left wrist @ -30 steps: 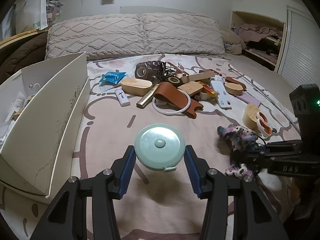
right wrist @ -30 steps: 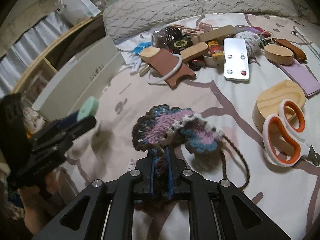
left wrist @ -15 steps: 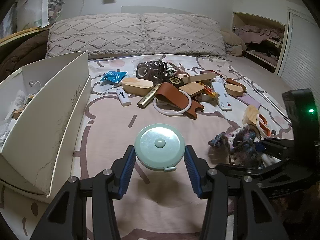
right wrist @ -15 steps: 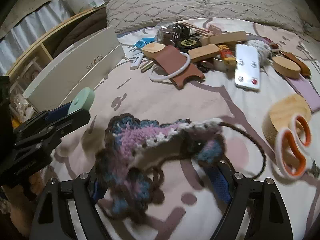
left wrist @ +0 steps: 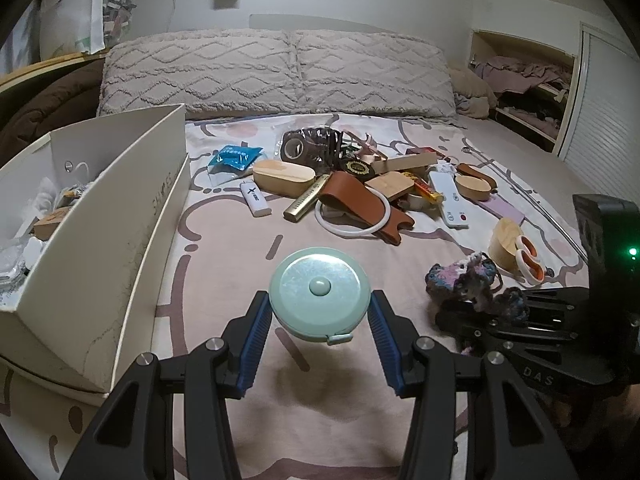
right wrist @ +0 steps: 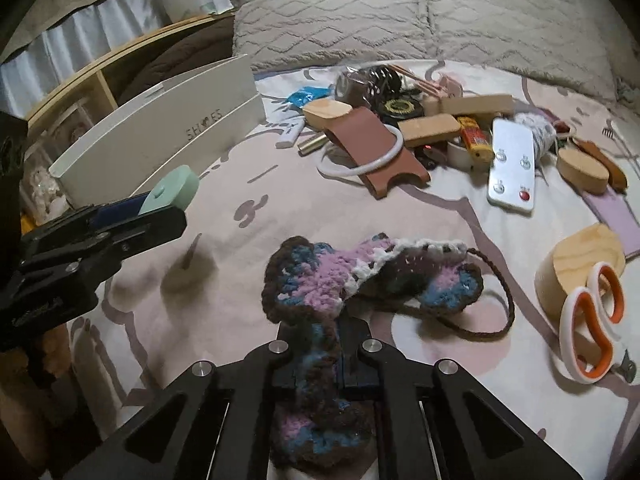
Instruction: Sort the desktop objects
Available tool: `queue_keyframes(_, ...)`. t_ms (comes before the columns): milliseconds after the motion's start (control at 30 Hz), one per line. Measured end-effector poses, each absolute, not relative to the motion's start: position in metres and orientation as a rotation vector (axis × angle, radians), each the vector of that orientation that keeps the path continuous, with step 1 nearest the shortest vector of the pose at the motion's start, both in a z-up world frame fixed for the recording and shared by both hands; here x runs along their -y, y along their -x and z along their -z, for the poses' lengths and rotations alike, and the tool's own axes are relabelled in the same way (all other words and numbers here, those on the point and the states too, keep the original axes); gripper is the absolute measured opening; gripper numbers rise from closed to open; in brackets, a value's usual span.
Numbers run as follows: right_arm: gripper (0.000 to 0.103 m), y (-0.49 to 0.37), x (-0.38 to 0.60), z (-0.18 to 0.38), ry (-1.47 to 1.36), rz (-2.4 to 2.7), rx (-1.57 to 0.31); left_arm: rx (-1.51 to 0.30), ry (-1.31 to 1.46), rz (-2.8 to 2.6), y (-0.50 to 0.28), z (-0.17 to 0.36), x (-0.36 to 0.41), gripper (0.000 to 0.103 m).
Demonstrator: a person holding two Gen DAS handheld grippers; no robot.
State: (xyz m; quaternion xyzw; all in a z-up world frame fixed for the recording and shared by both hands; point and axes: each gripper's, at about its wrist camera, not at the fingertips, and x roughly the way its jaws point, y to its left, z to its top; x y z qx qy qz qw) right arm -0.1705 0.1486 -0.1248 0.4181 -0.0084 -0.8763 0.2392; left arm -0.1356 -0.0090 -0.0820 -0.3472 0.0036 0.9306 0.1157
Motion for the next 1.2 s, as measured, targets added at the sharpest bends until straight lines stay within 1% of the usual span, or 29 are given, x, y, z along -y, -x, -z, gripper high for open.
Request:
queue_keyframes(200, 0.008, 0.164, -0.150, 0.104, -1.093, 2.423, 0.007, -0.010, 0.979, -2.747, 0.134, 0.069, 0.012, 0.049)
queue_keyframes(633, 0.008, 0.159, -0.155, 0.026, -0.904, 2.521, -0.049, -0.085, 0.731, -2.863, 0.130, -0.009, 0.017, 0.049)
queue_keyframes(967, 0.008, 0.173, -0.136, -0.037, -0.757, 2.573, -0.172, -0.054, 0.631, -2.932, 0.155, -0.055, 0.031, 0.049)
queue_keyframes(1100, 0.008, 0.181, -0.121, -0.064, -0.686, 2.586, -0.233, -0.054, 0.598, -2.982, 0.159, -0.062, 0.044, 0.049)
queue_keyframes(1200, 0.008, 0.185, -0.107, -0.084, -0.635, 2.590, -0.286, -0.089, 0.584, -3.029, 0.158, -0.063, 0.055, 0.049)
